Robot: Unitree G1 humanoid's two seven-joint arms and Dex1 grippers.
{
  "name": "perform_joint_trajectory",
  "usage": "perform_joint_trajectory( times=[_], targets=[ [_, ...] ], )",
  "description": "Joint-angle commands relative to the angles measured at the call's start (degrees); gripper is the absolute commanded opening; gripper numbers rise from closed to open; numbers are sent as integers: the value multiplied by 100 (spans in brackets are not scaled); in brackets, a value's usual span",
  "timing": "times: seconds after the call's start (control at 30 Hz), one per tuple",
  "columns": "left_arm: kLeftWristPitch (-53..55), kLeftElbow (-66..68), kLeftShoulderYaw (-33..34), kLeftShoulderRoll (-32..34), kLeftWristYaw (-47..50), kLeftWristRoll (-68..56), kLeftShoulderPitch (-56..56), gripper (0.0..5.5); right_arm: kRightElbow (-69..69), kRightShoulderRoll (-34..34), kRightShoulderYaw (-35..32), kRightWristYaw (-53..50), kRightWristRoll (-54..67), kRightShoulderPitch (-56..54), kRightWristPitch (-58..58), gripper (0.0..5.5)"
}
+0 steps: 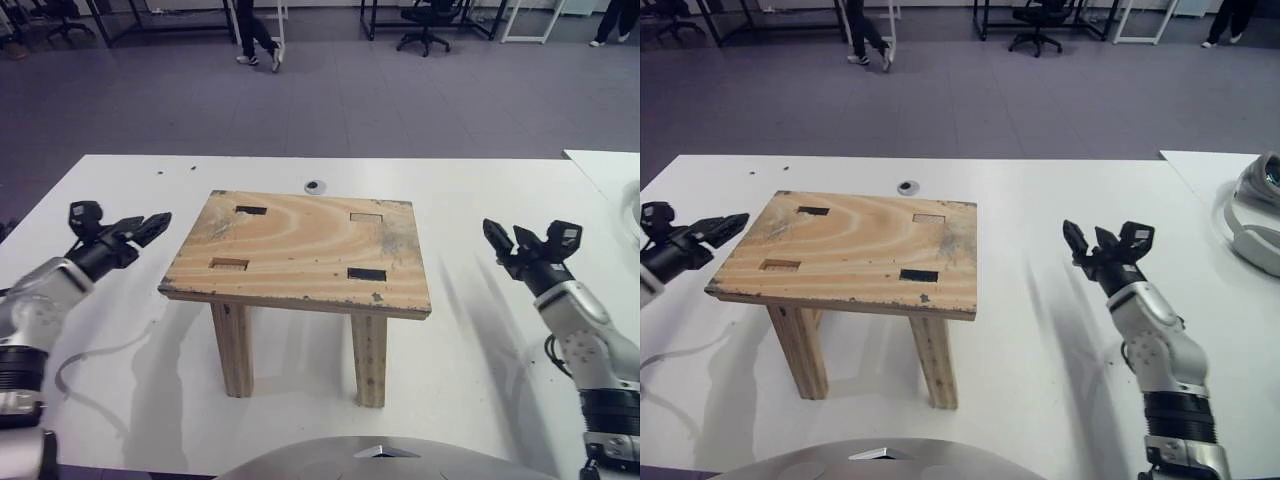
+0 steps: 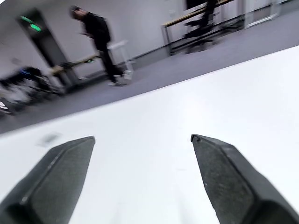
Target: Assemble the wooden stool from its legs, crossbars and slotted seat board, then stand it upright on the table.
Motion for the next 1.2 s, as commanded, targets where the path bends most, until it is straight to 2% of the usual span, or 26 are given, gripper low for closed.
perform_joint_trajectory(
  times=[0.03,0.17,0.37,0.53,0.63,1.03,1.2],
  targets=[
    [-1422,301,-196,-793,462,1655,-100,400,1324,388,148,-135,-1330,-824,-1152,385],
    [-1691,654,81,-1049,416,2181,-479,400,2178,599,-57,-113,-1788,-1164,-1695,385],
    [-1667,804,569,-1100,395,2545,-339,400,2793,1010,4,-159,-2418,-1470,-2239,385],
    [-1680,930,671,-1313,391,2836,-559,400,3180,977,-285,-52,-2477,-1734,-2459,385],
    [-1610,677,699,-1477,138,2773,-473,400,3298,969,-400,51,-2474,-1812,-2508,385],
    [-1620,733,1065,-1639,333,3044,-463,400,3377,1021,-473,220,-2706,-1880,-2612,385],
    [-1620,1028,926,-1625,223,3314,-945,400,3311,1031,-759,74,-2604,-1714,-2721,385]
  ],
)
